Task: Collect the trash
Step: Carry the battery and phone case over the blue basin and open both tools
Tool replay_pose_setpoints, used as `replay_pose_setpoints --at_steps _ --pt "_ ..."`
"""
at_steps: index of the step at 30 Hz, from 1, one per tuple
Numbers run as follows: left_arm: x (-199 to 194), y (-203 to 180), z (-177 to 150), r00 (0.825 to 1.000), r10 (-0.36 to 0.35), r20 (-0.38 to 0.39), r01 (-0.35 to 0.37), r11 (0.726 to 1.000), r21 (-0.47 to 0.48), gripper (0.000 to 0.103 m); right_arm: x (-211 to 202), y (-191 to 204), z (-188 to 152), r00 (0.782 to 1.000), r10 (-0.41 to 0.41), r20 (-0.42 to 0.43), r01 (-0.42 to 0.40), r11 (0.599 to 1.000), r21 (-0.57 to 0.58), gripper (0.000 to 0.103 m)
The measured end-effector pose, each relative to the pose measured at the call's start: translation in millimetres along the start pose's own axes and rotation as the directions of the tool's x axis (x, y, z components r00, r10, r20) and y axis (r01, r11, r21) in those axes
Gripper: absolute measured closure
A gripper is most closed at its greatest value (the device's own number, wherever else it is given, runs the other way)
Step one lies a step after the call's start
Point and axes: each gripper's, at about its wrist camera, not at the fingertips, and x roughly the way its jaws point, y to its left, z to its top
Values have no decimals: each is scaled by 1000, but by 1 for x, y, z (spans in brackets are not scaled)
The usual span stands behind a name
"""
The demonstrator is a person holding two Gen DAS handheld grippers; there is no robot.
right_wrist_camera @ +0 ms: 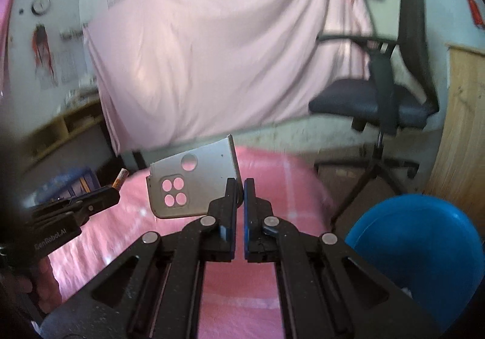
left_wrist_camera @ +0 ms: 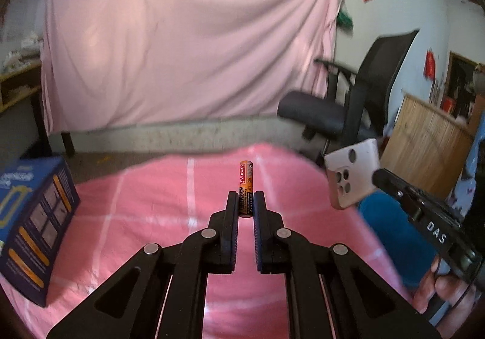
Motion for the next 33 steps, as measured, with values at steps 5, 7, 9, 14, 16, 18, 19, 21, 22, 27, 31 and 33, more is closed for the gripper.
replay_pose_setpoints --at_steps 5,7,9,14,16,18,19,21,22,27,31,33 --pt "-24 -24 14 991 -16 130 15 1000 5 96 -42 -9 15 984 -50 170 49 999 12 74" --pt "-32 -33 19 985 -29 172 26 999 20 96 -55 -13 18 973 -75 219 75 997 12 74" --pt "-39 -46 21 977 -46 207 39 998 42 96 -69 -18 18 961 -102 258 102 995 14 74" --pt "-51 -81 23 959 -108 263 83 991 105 96 -101 -42 19 930 -179 322 173 984 47 74" --pt "-49 -95 23 954 -132 268 101 987 125 96 -110 -51 18 922 -205 329 197 979 58 74" --pt "-48 -112 22 950 -161 268 124 981 148 96 -120 -61 15 916 -226 332 216 974 68 74" --pt "-47 -119 22 949 -171 266 132 979 158 96 -126 -66 13 911 -242 334 230 970 76 74" --pt "-46 -136 22 945 -197 261 153 972 180 96 -136 -76 11 902 -268 339 253 963 89 74" --pt "-45 -143 21 944 -207 257 161 969 190 96 -138 -80 10 898 -280 340 263 960 95 74" --pt "-33 -176 17 943 -251 217 201 953 228 96 -151 -102 6 885 -340 317 310 940 142 74" --pt "-23 -198 15 944 -276 180 229 943 242 96 -152 -119 4 882 -384 272 351 922 164 74" --pt "-18 -206 11 946 -284 154 242 939 243 96 -150 -124 2 882 -401 248 370 914 164 74"
